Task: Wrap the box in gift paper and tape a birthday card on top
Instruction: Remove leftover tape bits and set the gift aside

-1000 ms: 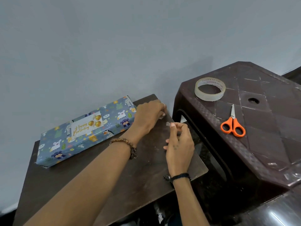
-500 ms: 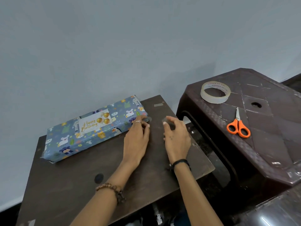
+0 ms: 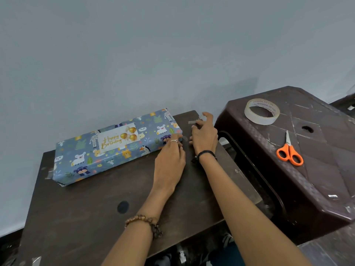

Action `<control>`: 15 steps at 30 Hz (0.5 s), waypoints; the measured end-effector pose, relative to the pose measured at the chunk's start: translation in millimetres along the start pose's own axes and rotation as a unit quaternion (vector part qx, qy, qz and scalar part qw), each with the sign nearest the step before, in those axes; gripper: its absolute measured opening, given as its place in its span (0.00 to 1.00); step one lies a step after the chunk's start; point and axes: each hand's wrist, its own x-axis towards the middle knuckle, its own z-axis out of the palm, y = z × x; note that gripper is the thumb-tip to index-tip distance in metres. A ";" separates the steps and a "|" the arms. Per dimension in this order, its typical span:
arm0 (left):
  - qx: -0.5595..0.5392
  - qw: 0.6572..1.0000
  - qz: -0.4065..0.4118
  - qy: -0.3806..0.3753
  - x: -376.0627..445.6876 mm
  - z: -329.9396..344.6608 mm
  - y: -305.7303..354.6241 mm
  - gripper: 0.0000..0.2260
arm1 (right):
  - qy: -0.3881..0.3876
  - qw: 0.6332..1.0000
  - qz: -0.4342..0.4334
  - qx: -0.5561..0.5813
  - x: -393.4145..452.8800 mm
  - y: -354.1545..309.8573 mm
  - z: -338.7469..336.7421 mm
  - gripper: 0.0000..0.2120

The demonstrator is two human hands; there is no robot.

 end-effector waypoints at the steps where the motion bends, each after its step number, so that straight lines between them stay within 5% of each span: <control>1: 0.000 1.000 0.001 0.000 -0.6 0.0 0.1 0.12 | 0.000 1.000 0.003 0.005 0.7 0.6 0.5 0.21; 15: 0.011 1.000 0.006 0.009 -1.6 -0.8 2.8 0.13 | 0.070 0.987 0.019 -0.145 14.7 -17.3 2.8 0.16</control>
